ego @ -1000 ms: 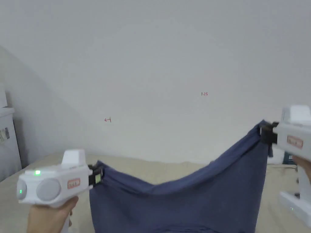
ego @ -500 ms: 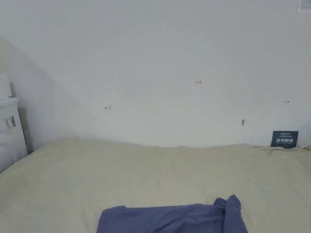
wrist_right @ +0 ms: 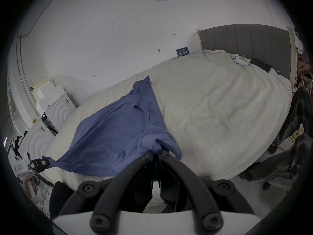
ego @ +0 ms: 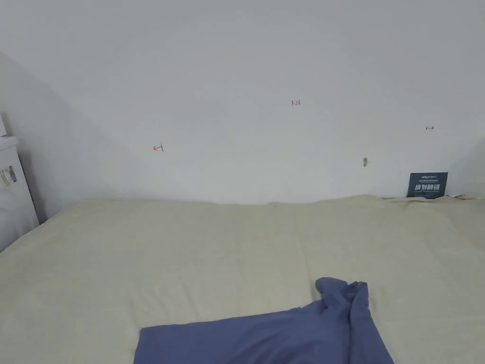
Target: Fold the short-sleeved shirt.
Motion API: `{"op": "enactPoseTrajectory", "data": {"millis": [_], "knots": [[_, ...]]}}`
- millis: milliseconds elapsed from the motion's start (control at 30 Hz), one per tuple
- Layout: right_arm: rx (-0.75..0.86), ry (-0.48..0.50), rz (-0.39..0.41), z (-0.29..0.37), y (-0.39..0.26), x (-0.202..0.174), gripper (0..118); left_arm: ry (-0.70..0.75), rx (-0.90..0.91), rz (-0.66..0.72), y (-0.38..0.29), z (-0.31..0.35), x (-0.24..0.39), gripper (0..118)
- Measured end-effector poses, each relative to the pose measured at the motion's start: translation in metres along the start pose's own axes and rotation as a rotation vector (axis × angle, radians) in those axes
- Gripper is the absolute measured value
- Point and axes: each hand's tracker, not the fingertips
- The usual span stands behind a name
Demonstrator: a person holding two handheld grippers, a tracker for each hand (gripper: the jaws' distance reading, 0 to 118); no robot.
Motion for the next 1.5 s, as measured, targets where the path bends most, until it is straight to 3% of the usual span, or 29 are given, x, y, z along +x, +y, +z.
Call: {"op": "enactPoseTrajectory", "data": {"millis": [100, 133, 167, 200, 233, 267, 367, 467, 567, 833, 900, 933, 1000, 1033, 1067, 1100, 1133, 1200, 1267, 1433, 1500], "knots": [[-0.001, -0.073, 0.054, 0.005, 0.002, 0.006, 17, 0.049, 0.016, 0.018, -0.001, 0.009, -0.007, 20], [0.012, -0.098, 0.062, 0.01, 0.001, 0.011, 39, 0.065, 0.021, 0.013, -0.003, 0.016, -0.011, 37], [0.023, -0.137, 0.075, 0.018, 0.001, 0.017, 76, 0.144, 0.061, 0.005, -0.002, 0.025, -0.018, 72], [0.038, -0.174, 0.085, 0.027, 0.004, 0.022, 94, 0.18, 0.066, 0.001, -0.001, 0.037, -0.023, 94], [0.058, -0.2, 0.106, 0.04, 0.008, 0.025, 100, 0.191, 0.086, 0.002, 0.002, 0.05, -0.027, 107], [0.091, -0.222, 0.128, 0.052, 0.016, 0.025, 100, 0.183, 0.114, 0.01, 0.008, 0.063, -0.029, 113], [0.169, -0.146, 0.121, 0.076, 0.042, 0.017, 101, 0.222, 0.211, 0.013, 0.032, 0.093, -0.019, 113], [0.213, -0.044, 0.038, 0.079, 0.063, 0.001, 105, 0.171, 0.328, -0.054, 0.049, 0.108, 0.007, 113], [0.301, 0.038, 0.053, 0.078, 0.074, -0.025, 105, 0.103, 0.407, -0.065, 0.063, 0.113, 0.032, 113], [0.297, 0.093, 0.243, 0.055, 0.085, -0.093, 105, 0.088, 0.43, -0.226, 0.073, 0.097, 0.091, 109], [0.277, 0.108, 0.263, 0.051, 0.081, -0.104, 100, 0.079, 0.43, -0.252, 0.068, 0.095, 0.098, 97], [0.267, 0.118, 0.272, 0.05, 0.078, -0.106, 91, 0.084, 0.433, -0.261, 0.065, 0.095, 0.1, 87], [0.256, 0.13, 0.279, 0.048, 0.07, -0.111, 41, 0.097, 0.428, -0.291, 0.057, 0.095, 0.103, 54], [0.248, 0.131, 0.291, 0.046, 0.067, -0.113, 25, 0.102, 0.414, -0.3, 0.055, 0.094, 0.103, 46], [0.236, 0.13, 0.307, 0.043, 0.063, -0.115, 17, 0.105, 0.403, -0.305, 0.052, 0.093, 0.102, 41], [0.222, 0.117, 0.333, 0.041, 0.059, -0.116, 17, 0.1, 0.393, -0.299, 0.049, 0.092, 0.1, 41], [0.22, 0.097, 0.344, 0.039, 0.056, -0.117, 2, 0.091, 0.375, -0.29, 0.048, 0.09, 0.098, 29], [0.198, 0.127, 0.341, 0.038, 0.053, -0.117, 1, 0.098, 0.361, -0.269, 0.043, 0.089, 0.095, 5], [0.198, 0.118, 0.342, 0.037, 0.05, -0.118, 1, 0.108, 0.358, -0.266, 0.04, 0.088, 0.09, 0], [0.173, 0.119, 0.34, 0.035, 0.048, -0.115, 1, 0.207, 0.215, -0.248, 0.034, 0.069, 0.071, 0], [0.146, 0.138, 0.317, 0.033, 0.043, -0.112, 1, 0.25, 0.126, -0.245, 0.022, 0.05, 0.053, 21]]}}
